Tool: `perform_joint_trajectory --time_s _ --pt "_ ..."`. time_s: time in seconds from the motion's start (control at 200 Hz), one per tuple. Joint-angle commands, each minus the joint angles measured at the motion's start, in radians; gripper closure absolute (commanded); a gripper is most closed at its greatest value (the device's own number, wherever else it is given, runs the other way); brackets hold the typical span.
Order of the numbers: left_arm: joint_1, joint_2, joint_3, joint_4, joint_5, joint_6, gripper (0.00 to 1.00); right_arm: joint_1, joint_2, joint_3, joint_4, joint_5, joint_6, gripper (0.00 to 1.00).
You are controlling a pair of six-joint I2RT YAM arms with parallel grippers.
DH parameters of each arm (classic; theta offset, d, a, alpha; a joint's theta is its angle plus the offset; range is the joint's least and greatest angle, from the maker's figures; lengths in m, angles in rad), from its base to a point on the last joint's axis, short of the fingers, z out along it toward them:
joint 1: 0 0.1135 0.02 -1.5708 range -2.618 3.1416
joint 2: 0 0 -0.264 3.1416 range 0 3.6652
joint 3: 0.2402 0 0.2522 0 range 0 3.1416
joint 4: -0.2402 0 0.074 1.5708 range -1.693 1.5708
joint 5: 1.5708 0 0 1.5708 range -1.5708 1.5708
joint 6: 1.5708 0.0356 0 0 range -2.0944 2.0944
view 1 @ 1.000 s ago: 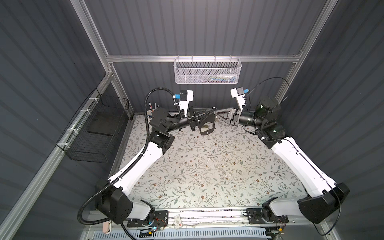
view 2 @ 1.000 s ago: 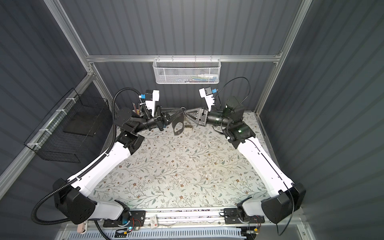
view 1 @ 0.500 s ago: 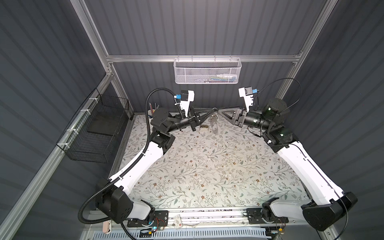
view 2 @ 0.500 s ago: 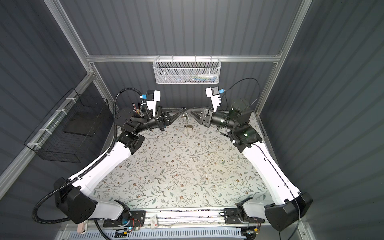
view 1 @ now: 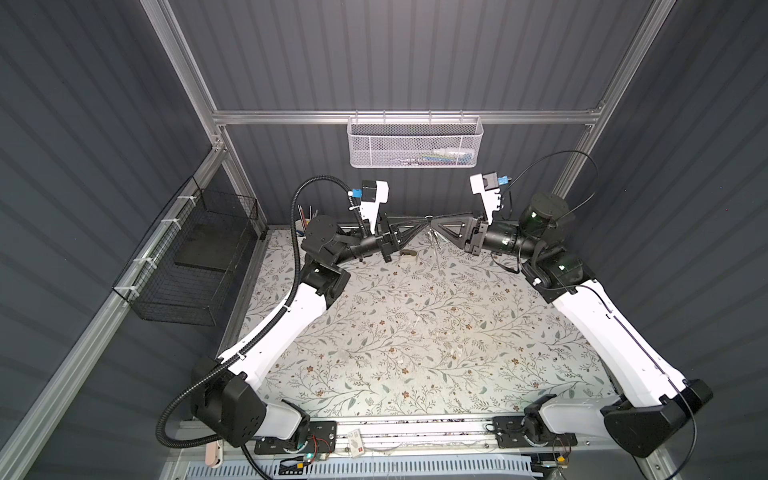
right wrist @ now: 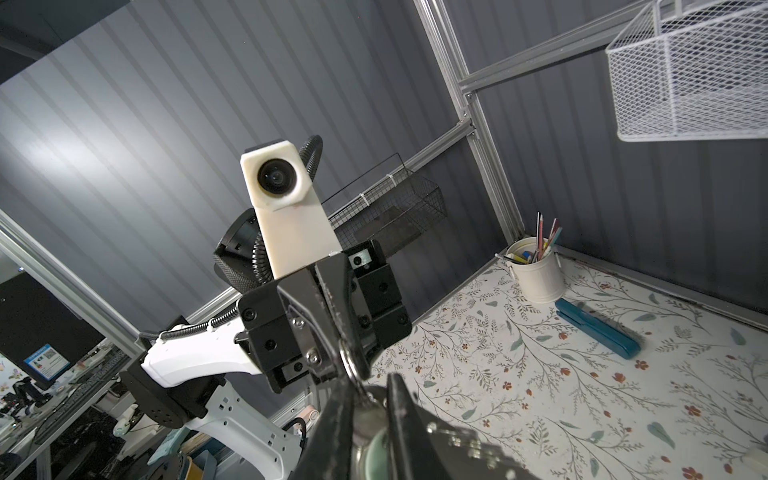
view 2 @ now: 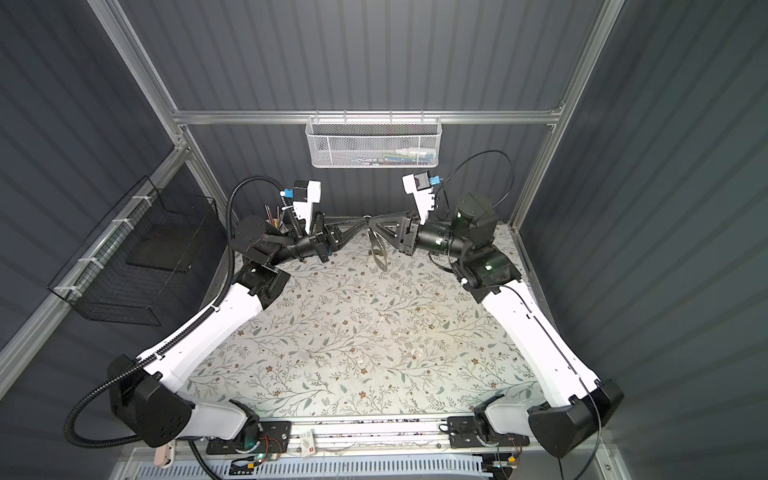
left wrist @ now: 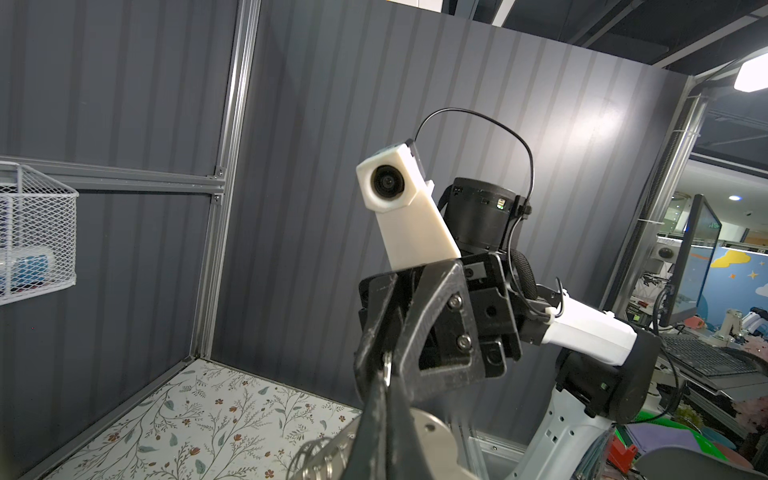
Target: Put the keys on the keyring
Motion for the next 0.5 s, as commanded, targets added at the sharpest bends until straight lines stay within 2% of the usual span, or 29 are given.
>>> perform_joint_trajectory --time_s 0.0,0.275,0.495 --pt "-0.006 0.0 0.033 0.021 0.018 -0.017 1.0 0.006 0.006 0.031 -0.012 0.007 -0.022 0.85" --pt "-0.006 0.008 0.041 0.007 0.027 -0.021 1.0 0.015 0.01 0.031 0.003 -0.007 -0.026 0.97" --pt "-0.006 0.01 0.059 -0.062 0.03 0.006 1.0 0.012 0.003 0.031 -0.031 -0.004 -0.051 1.0"
